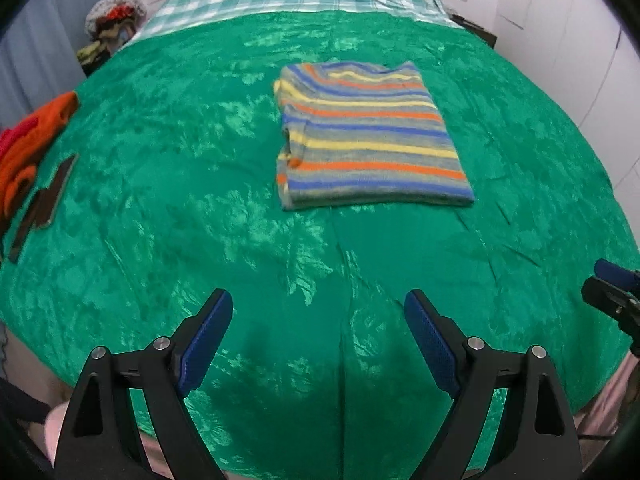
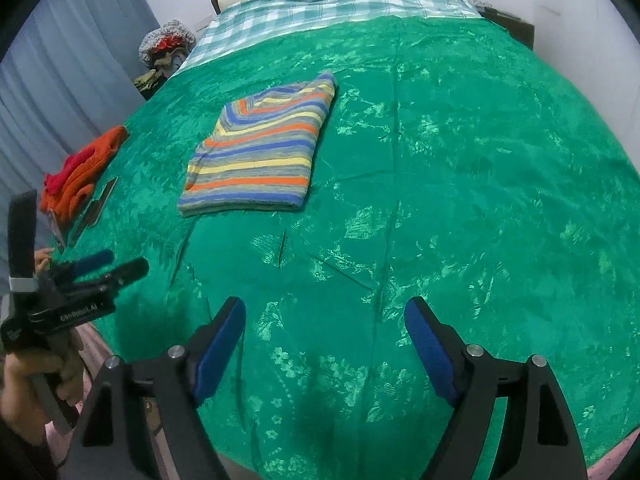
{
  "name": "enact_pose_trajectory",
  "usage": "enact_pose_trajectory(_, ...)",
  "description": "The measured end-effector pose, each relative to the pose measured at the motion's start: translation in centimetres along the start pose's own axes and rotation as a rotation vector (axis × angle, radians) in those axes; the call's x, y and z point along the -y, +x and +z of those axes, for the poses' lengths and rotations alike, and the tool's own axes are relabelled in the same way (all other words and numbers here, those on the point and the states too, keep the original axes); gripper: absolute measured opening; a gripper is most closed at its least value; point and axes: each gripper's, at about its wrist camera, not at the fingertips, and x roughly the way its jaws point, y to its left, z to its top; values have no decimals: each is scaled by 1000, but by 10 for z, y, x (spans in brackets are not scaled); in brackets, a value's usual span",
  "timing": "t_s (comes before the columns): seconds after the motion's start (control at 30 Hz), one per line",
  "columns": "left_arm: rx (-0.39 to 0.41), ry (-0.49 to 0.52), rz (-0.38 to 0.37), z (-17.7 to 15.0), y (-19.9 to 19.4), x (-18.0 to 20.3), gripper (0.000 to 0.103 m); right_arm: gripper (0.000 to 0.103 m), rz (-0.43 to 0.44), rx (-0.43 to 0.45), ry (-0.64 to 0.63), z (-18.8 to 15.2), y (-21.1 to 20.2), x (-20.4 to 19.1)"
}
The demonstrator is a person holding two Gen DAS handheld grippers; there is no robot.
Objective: Fold small clothes
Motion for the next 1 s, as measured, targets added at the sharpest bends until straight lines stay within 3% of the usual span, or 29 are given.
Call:
enact_pose_trajectory(0.13, 36, -21, -45, -9, 2, 5, 89, 81, -31, 39, 3, -14, 5, 7)
enact_pose_trajectory(0.4, 40, -18, -99, -35, 4, 11, 89, 81, -81, 5, 46, -36, 13, 17)
enact_pose_trajectory(0.5, 43, -15, -104, -37, 2, 9, 89, 89, -90, 6, 37, -40, 12, 12)
enact_pose_trajectory(0.77, 15, -48, -92, -43, 9, -8, 90, 89, -77, -13, -3, -45, 21, -8)
enact_pose_trajectory(0.9, 1, -66, -109, -37, 12, -19, 90, 89, -59, -10, -17, -42, 26, -16)
enact_pose_trajectory(1.0, 35, -82, -148, -11, 10, -35, 90, 89, -33, 0, -20, -30, 30, -17)
